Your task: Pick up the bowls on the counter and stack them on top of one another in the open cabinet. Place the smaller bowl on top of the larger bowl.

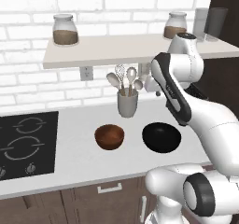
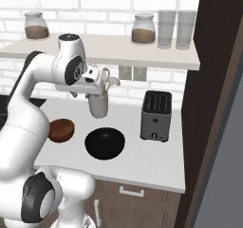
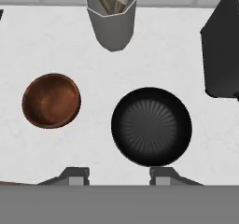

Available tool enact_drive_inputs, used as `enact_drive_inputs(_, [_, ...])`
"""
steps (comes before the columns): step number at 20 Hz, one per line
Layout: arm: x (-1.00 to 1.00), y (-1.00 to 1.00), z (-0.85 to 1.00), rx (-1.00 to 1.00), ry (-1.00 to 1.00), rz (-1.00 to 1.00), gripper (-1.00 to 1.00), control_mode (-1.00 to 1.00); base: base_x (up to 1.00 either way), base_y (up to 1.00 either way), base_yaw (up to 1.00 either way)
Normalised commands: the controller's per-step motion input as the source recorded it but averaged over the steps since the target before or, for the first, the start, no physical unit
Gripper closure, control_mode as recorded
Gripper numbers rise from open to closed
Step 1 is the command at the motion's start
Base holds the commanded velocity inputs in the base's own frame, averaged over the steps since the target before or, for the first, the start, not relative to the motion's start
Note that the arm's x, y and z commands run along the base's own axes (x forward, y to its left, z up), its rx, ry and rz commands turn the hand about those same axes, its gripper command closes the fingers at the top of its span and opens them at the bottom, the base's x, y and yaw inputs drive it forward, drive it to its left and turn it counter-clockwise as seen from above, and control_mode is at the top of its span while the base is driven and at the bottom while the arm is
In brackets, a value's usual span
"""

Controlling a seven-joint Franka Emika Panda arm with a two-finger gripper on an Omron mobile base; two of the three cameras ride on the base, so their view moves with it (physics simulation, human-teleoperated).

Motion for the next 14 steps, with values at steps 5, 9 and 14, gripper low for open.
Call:
enact_drive_inputs(5, [0.04, 0.38, -0.01, 0.04, 0.00, -0.02, -1.00, -1.00, 0.00, 0.00, 0.00])
enact_drive_inputs(9, [-0.08, 0.79, -0.51, 0.19, 0.00, 0.00, -1.00, -1.00, 0.00, 0.00, 0.00])
enact_drive_inputs(14, [-0.02, 1.00, -0.79, 0.00, 0.09, 0.06, -1.00, -1.00, 0.00, 0.00, 0.00])
